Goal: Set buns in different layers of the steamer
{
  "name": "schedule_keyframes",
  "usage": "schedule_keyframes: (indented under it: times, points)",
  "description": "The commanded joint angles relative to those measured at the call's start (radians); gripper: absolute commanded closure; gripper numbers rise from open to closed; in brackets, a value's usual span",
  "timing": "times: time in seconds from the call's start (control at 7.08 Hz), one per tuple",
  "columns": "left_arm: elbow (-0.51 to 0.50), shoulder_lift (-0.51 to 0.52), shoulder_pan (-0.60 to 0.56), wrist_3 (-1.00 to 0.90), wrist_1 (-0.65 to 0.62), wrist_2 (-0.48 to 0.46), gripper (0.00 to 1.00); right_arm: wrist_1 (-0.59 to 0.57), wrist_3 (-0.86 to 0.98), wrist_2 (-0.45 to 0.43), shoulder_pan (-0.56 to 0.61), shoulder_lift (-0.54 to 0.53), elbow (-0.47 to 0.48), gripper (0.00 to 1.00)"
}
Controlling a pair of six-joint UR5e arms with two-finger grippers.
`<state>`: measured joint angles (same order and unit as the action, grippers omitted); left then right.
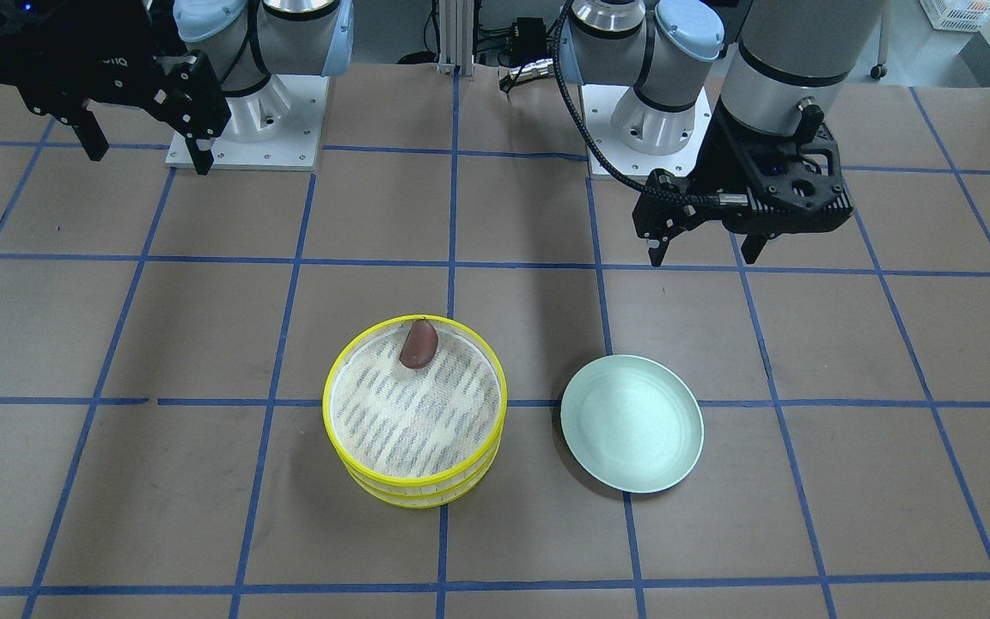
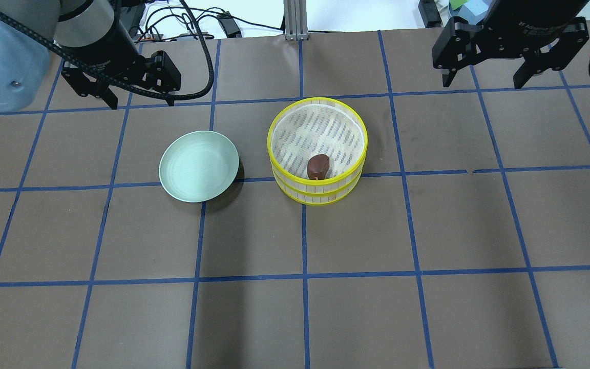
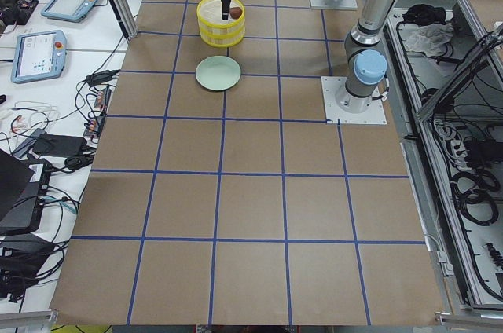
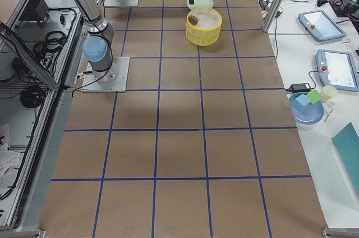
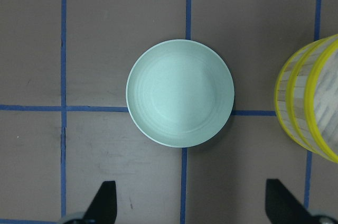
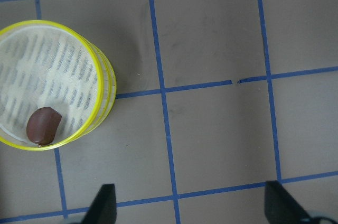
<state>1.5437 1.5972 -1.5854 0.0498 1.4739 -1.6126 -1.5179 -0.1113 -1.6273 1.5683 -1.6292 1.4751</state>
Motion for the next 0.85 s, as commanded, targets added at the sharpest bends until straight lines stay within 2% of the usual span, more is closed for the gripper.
schedule_keyframes:
  times: [0.0,0.14,0.28,0.42,0.56,0.71]
  points:
    - [-0.002,-0.052,0.007,-0.002,0.043,-0.013,0.00,0.048,-0.005,-0.057,-0.001,0.046,-0.001,0.00]
    - [-0.026,-0.056,0.027,-0.017,0.055,-0.094,0.00,0.048,-0.014,-0.057,-0.001,0.045,-0.007,0.00]
    - [-0.045,-0.054,0.086,-0.075,0.056,-0.080,0.00,0.038,-0.016,-0.058,-0.001,0.055,-0.006,0.00]
    - [-0.044,-0.057,0.153,-0.090,0.060,-0.014,0.00,0.038,-0.027,-0.052,0.001,0.104,-0.001,0.00]
    - [-0.036,-0.057,0.145,-0.090,0.060,-0.009,0.00,0.036,-0.033,-0.051,0.010,0.141,-0.001,0.00]
    - [-0.028,-0.057,0.122,-0.090,0.062,0.003,0.00,-0.040,-0.036,-0.049,0.027,0.199,-0.004,0.00]
